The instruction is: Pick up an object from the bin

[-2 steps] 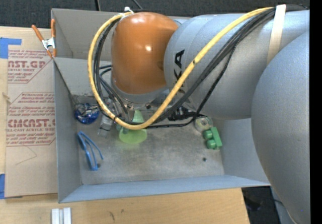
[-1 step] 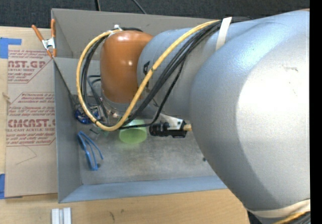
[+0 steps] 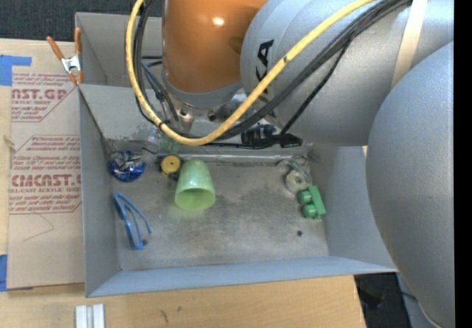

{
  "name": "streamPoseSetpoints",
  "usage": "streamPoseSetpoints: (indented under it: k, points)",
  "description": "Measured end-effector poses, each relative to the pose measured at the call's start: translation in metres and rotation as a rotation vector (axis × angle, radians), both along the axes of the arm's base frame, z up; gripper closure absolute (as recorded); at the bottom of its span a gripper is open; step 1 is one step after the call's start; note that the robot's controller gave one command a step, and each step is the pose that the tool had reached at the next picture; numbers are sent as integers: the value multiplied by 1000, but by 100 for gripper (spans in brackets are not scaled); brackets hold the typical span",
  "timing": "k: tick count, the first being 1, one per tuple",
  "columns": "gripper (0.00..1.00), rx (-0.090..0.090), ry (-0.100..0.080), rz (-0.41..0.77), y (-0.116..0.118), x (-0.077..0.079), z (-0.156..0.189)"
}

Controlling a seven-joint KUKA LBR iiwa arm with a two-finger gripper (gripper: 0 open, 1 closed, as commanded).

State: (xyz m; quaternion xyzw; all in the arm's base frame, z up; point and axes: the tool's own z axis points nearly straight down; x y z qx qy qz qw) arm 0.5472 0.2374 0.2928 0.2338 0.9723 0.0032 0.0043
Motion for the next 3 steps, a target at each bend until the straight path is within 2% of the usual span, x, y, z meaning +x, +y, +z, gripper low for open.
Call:
streamPoseSetpoints:
  k: [1,2,3]
  points:
    - [100,-8,18,-103,0,-38,-96]
    - [100,-6,12,151,4,-40,-124]
    - [0,-5,10,151,4,-40,-123]
